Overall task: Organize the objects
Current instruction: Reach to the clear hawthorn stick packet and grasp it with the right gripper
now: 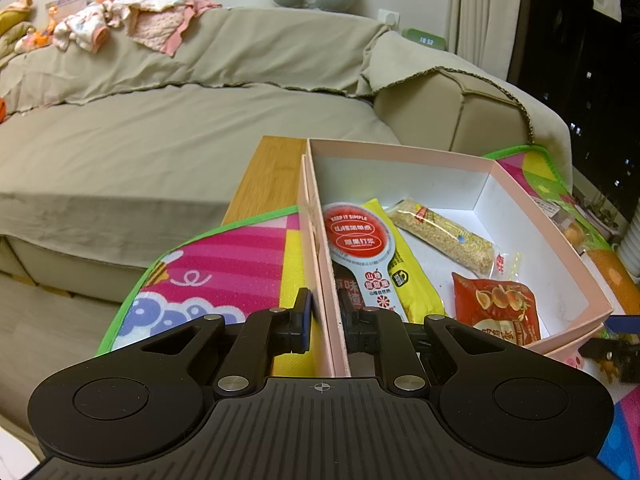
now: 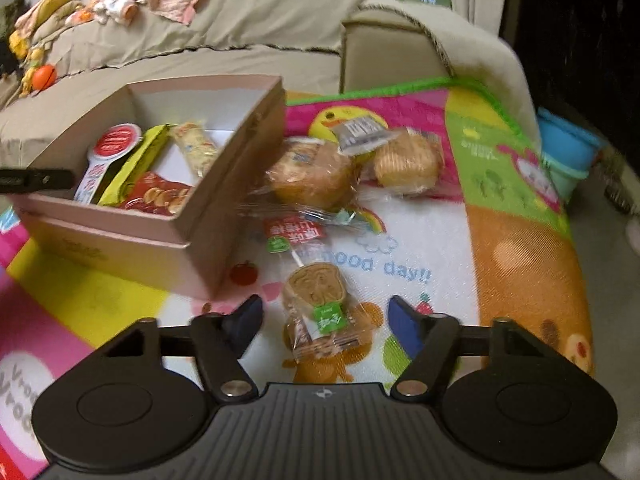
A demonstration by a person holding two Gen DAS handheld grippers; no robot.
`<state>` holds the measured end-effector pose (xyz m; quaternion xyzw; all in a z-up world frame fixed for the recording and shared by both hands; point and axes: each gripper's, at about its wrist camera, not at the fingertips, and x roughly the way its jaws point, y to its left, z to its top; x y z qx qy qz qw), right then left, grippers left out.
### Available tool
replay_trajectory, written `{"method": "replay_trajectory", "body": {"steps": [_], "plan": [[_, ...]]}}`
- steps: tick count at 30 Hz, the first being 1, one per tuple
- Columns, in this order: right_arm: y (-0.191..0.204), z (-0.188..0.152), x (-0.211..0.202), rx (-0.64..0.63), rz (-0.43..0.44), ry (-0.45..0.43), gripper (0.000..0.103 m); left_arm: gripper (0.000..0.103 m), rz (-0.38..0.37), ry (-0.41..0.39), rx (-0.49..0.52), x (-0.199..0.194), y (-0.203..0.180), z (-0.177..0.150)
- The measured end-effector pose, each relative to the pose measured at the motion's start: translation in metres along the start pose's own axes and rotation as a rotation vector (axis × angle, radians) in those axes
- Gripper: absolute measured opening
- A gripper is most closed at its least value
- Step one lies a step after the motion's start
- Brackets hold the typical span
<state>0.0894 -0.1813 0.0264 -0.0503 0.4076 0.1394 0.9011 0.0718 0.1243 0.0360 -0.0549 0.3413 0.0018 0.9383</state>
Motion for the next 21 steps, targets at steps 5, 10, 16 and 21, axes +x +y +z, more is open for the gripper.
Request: {"method": "replay_trajectory", "body": {"steps": [5,10,16,21], "plan": [[-0.003,-0.001,-0.006,0.036,0.026,0.015,0.044,0.015,0.0,0.001,0.003,0.0,0.0,0.0],[-0.002,-0.021,-0.027,0.035,-0.024,0.05,0.043,0.015,0.001,0.0,0.003,-0.001,0.001,-0.001],[0.004,-0.048,-0.055,0.068,0.025,0.096,0.044,0.015,0.003,0.002,0.011,-0.002,0.001,-0.002],[0.018,-0.047,-0.065,0.041,0.089,0.082,0.048,0.015,0.001,0.004,0.011,-0.002,0.001,-0.001]]}}
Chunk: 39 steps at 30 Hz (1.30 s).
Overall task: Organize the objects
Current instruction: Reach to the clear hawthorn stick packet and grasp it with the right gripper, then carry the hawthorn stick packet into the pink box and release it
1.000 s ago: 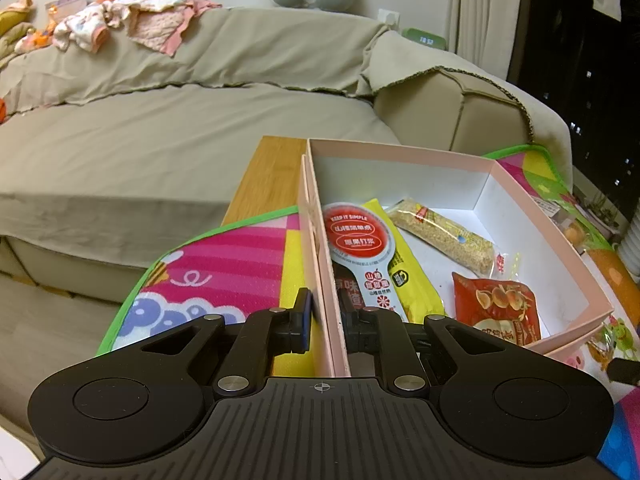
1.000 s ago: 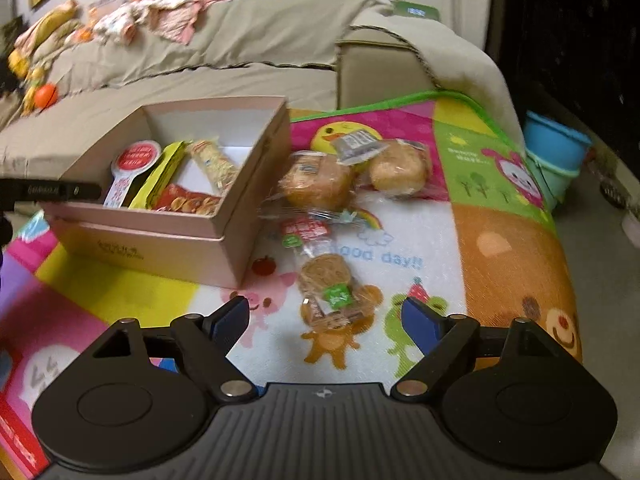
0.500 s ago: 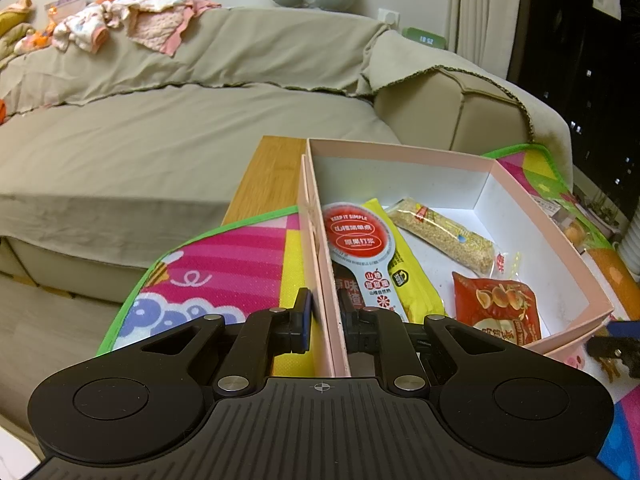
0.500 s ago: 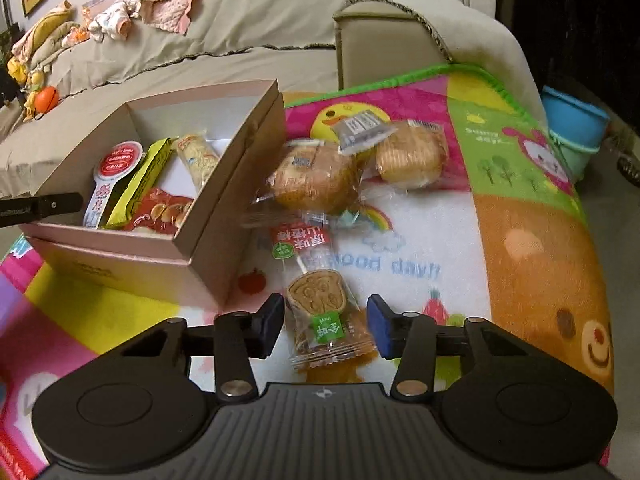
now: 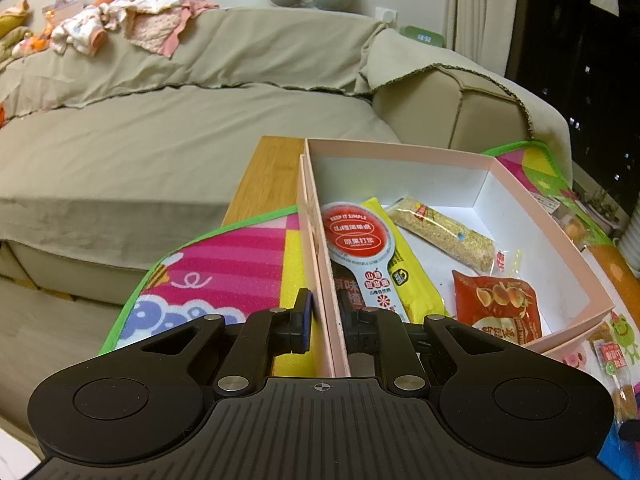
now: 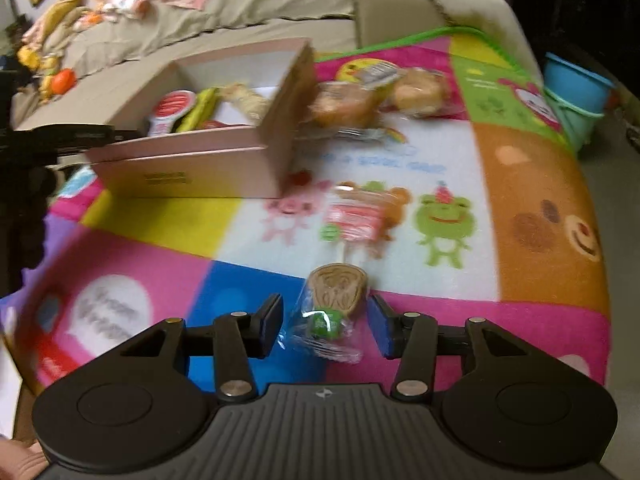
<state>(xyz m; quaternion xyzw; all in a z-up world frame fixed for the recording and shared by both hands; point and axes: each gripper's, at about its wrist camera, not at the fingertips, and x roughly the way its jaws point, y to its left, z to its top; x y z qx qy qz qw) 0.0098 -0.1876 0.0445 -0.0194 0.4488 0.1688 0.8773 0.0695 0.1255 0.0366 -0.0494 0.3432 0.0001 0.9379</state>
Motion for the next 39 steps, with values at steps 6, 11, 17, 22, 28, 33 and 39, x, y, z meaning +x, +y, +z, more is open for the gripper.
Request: {"method": "replay_trajectory", "body": {"steps": [6,11,17,22,28,33,39], "plan": [[0.003,0.015,0.014,-0.015,-0.071,-0.027,0.054,0.015,0.001,-0.001,-0.001,0.0,-0.001,0.001],[0.002,0.023,0.03,0.035,-0.077,-0.021,0.056,0.015,0.002,-0.001,-0.001,0.0,-0.003,0.001],[0.016,0.021,0.031,-0.055,-0.093,-0.029,0.04,0.015,0.007,-0.005,-0.001,0.002,-0.005,0.002],[0.017,0.017,0.012,-0.042,-0.029,-0.023,0.033,0.015,-0.001,-0.006,-0.003,0.002,-0.002,0.001],[0.022,0.036,-0.036,-0.035,0.048,-0.114,0.032,0.015,-0.007,-0.01,-0.011,0.002,0.0,0.001],[0.034,0.074,-0.072,-0.056,0.094,-0.265,0.032,0.015,-0.011,-0.012,-0.018,0.002,0.0,0.001],[0.059,0.123,-0.076,-0.075,0.149,-0.382,0.032,0.015,-0.013,-0.012,-0.02,0.002,0.0,0.0]]}}
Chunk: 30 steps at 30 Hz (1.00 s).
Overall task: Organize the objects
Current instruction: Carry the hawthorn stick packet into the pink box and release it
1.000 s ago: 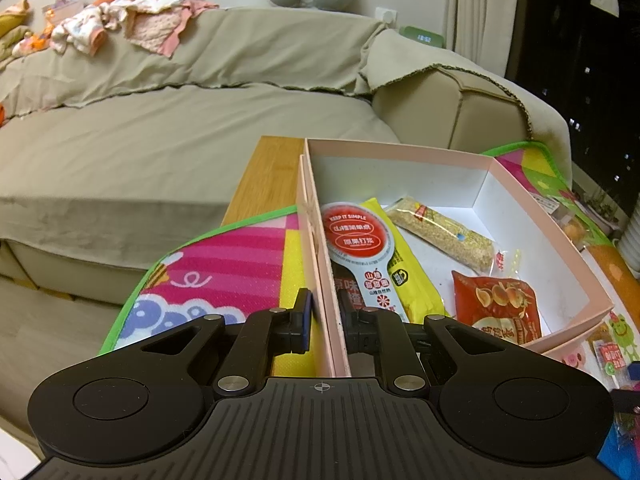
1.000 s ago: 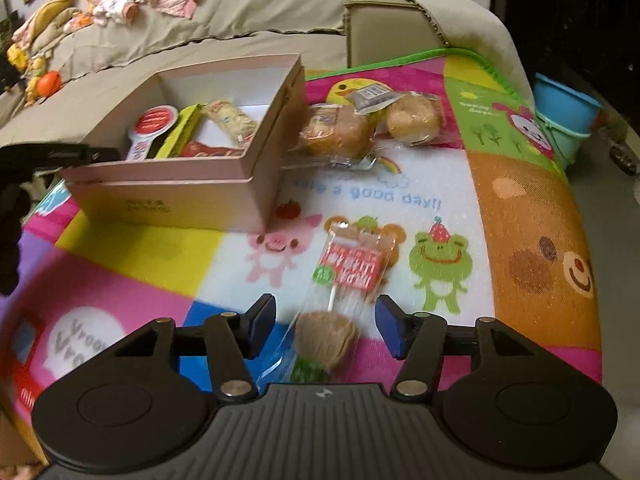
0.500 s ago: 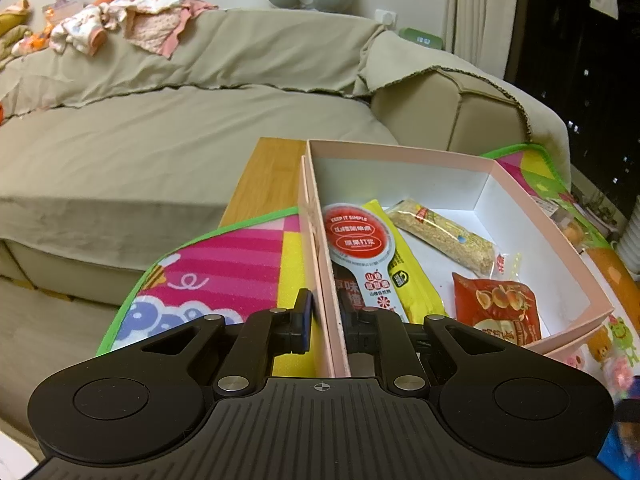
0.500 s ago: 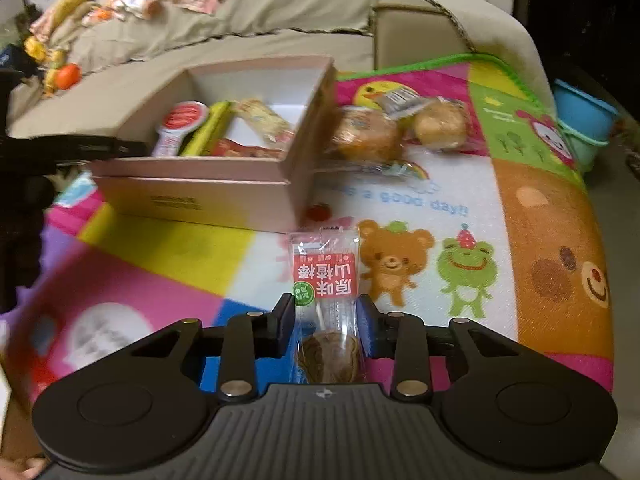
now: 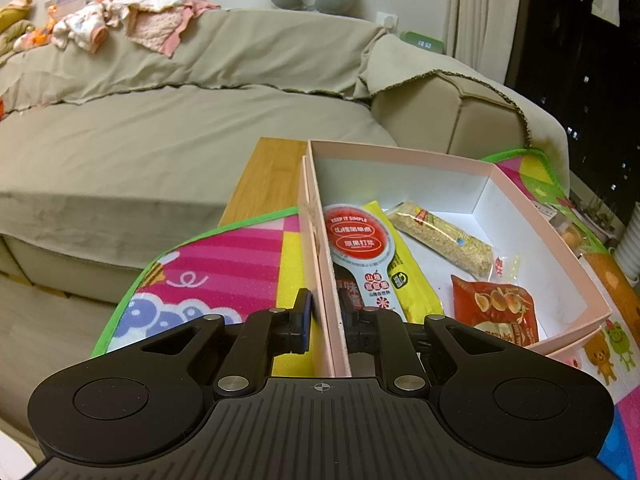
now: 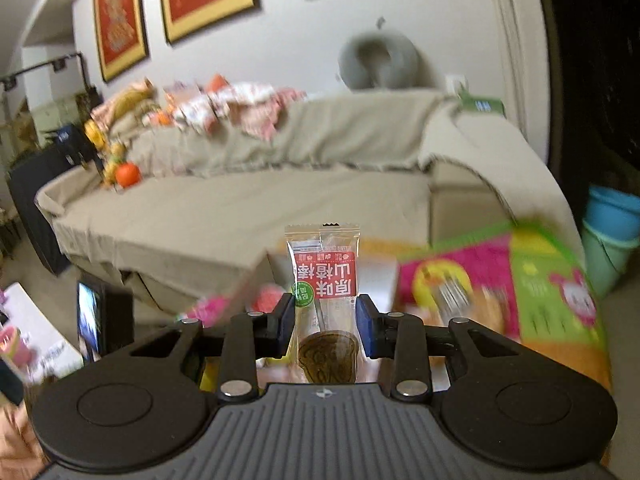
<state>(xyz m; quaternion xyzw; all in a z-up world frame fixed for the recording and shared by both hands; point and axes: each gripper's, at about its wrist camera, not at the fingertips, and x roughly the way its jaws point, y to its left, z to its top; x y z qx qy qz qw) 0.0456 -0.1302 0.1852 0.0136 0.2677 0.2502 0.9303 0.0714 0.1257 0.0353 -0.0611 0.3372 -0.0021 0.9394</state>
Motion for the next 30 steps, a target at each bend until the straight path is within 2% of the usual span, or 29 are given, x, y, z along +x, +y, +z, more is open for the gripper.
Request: {"method": "replay_trajectory", "body": {"steps": [8,9,13,17,26,30], "plan": [[0.015,0.021,0.082,0.08,0.088,0.09,0.034,0.016,-0.006,0.0,-0.002,-0.001,0.0,0.0],[0.016,0.02,0.087,0.085,0.09,0.096,0.038,0.016,-0.007,0.0,-0.002,-0.001,0.0,0.0],[0.015,0.014,0.098,0.095,0.089,0.113,0.039,0.016,-0.012,-0.002,-0.003,0.0,0.0,0.001],[0.005,0.005,0.095,0.097,0.04,0.119,0.049,0.017,-0.014,-0.004,-0.003,0.0,-0.001,0.001],[-0.057,-0.021,0.087,0.163,-0.108,0.155,0.057,0.016,-0.012,-0.004,-0.003,0.0,-0.001,0.0],[-0.09,-0.029,0.088,0.231,-0.172,0.161,0.061,0.016,-0.007,-0.003,-0.002,0.0,-0.001,0.001]]}}
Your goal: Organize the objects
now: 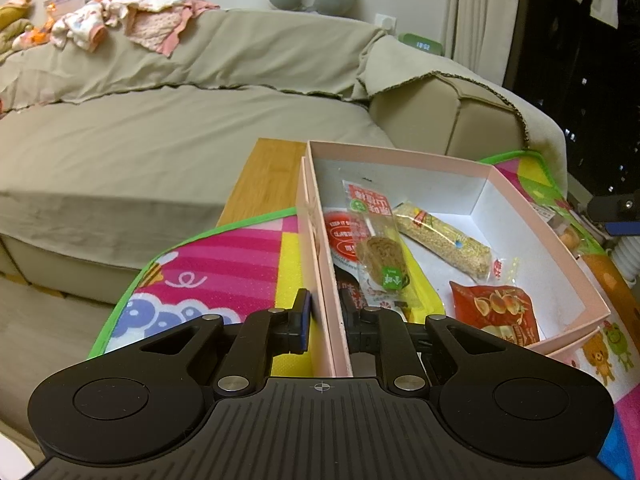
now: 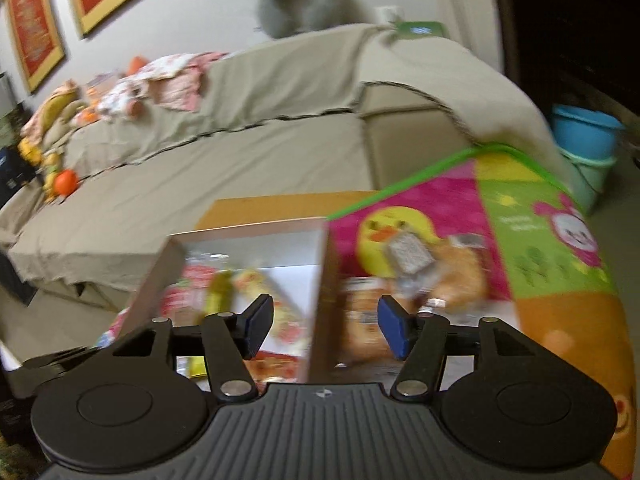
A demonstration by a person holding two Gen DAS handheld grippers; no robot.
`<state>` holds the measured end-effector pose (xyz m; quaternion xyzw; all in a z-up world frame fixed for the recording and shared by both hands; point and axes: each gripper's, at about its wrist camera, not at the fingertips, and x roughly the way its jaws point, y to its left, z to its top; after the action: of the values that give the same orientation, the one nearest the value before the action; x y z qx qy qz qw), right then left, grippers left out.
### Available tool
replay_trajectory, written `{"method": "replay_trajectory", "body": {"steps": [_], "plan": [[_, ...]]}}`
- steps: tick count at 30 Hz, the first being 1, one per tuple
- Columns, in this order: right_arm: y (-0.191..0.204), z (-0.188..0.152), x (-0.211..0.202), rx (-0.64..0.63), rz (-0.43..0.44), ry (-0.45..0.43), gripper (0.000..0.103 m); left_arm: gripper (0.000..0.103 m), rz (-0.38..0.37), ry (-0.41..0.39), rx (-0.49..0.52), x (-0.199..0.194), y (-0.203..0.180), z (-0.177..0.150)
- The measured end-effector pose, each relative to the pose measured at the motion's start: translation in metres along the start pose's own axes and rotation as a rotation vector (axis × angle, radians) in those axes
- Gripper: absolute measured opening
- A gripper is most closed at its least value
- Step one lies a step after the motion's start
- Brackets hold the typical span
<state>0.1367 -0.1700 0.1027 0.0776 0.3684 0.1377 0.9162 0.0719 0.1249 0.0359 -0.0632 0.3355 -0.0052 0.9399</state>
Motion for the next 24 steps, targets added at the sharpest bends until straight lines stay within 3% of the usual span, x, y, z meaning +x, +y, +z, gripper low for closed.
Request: {"method": "replay_trajectory", "body": {"steps": [6,15,16,18,24], "plan": [[-0.045,-0.002,0.032,0.196,-0.012,0.069,0.065,0.016,0.002,0.001,0.001,0.0,0.0,0.0],[-0.049,0.005,0.092,0.282,0.0,0.143,0.071,0.016,0.007,0.004,0.007,0.0,0.0,-0.001],[-0.046,0.005,0.092,0.26,-0.006,0.145,0.07,0.015,0.008,0.004,0.008,0.001,0.0,-0.001],[-0.047,0.003,0.088,0.231,0.019,0.161,0.05,0.015,0.008,0.005,0.011,0.001,0.0,-0.002],[-0.057,-0.022,0.055,0.163,0.054,0.175,0.049,0.015,0.006,0.007,0.006,0.003,0.002,-0.004]]}}
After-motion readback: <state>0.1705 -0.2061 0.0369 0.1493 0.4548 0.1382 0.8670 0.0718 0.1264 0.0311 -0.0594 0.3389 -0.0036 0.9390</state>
